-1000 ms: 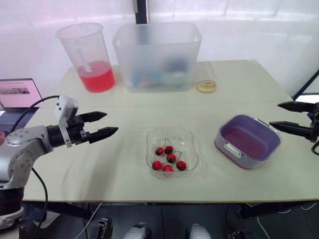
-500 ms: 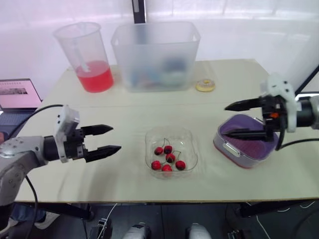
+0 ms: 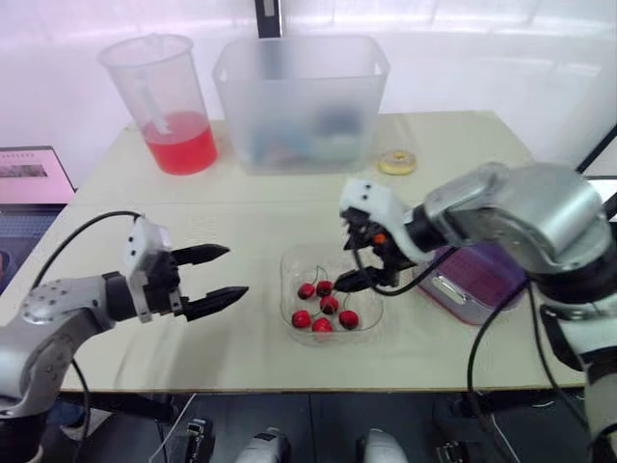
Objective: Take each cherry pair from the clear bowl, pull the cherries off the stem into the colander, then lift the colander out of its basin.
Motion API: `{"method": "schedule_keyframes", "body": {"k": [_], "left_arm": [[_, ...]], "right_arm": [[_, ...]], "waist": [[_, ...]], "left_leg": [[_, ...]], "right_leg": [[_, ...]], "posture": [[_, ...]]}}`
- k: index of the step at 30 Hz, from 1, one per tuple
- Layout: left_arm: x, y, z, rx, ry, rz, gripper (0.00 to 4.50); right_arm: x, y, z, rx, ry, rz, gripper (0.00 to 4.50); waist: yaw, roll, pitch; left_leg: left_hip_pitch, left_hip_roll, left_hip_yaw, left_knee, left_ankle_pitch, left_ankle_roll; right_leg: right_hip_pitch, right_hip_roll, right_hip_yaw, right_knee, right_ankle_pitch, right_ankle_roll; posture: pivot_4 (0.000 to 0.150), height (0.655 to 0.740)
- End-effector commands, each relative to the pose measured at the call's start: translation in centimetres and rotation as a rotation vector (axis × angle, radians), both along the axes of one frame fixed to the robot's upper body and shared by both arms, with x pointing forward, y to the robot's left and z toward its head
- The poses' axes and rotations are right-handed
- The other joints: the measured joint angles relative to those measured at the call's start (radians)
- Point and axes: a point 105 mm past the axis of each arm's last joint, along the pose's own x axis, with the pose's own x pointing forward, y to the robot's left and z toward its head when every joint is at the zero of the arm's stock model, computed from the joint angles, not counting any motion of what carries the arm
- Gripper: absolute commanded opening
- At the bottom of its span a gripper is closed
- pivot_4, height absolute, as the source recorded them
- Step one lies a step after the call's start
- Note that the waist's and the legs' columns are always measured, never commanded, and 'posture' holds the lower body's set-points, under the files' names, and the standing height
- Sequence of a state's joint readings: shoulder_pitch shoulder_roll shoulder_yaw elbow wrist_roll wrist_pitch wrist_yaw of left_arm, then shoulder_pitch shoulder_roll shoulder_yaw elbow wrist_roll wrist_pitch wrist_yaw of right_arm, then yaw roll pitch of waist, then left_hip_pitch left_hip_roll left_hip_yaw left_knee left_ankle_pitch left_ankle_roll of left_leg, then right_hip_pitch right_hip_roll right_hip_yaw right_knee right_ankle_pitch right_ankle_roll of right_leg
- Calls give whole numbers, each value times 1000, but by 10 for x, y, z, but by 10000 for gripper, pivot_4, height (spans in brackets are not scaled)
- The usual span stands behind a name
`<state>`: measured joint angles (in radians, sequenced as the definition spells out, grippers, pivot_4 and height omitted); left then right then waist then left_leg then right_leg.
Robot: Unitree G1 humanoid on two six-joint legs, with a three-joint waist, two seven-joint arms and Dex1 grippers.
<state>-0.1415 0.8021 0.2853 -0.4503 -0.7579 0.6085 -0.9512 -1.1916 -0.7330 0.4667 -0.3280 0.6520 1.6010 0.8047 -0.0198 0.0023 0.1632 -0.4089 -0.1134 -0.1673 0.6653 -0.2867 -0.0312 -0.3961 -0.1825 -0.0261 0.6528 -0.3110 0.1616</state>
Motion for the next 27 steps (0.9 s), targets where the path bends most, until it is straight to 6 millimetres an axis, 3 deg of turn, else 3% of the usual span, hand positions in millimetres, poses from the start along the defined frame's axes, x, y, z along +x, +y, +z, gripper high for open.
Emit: {"method": "schedule_keyframes", "body": {"k": [1,6,15,18,20,27], "left_arm": [[-8,-6,10,-31,-23,-29,45000],[-11,-9,14,-55,-31,-33,45000],[-11,-9,18,-44,-41,-19,45000],[-9,-7,18,-33,-43,-10,45000],[-9,-7,18,-29,-41,-9,45000],[-9,-3,15,-20,-27,-6,45000]], "right_arm": [[6,5,-6,-22,-19,-35,44745],[15,17,-26,23,56,-89,44745],[35,14,-48,14,42,-251,44745],[39,14,-56,9,41,-295,36051],[38,15,-60,1,47,-295,26773],[38,16,-70,1,62,-316,26773]], "waist": [[0,0,0],[0,0,0],[-2,0,0],[-4,0,0],[-6,0,0],[-17,0,0]], "left_leg": [[0,0,0,0,0,0],[0,0,0,0,0,0],[0,0,0,0,1,-1],[0,0,0,0,1,-1],[0,0,0,0,1,-1],[0,-1,0,0,1,-1]], "right_leg": [[0,0,0,0,0,0],[0,0,0,0,0,0],[-1,0,0,3,0,0],[-1,0,0,3,0,0],[-1,0,0,4,0,0],[-1,0,0,5,0,0]], "posture": [[1500,7400],[1500,7400],[1500,7400],[1500,7400],[1500,7400],[1500,7400]]}}
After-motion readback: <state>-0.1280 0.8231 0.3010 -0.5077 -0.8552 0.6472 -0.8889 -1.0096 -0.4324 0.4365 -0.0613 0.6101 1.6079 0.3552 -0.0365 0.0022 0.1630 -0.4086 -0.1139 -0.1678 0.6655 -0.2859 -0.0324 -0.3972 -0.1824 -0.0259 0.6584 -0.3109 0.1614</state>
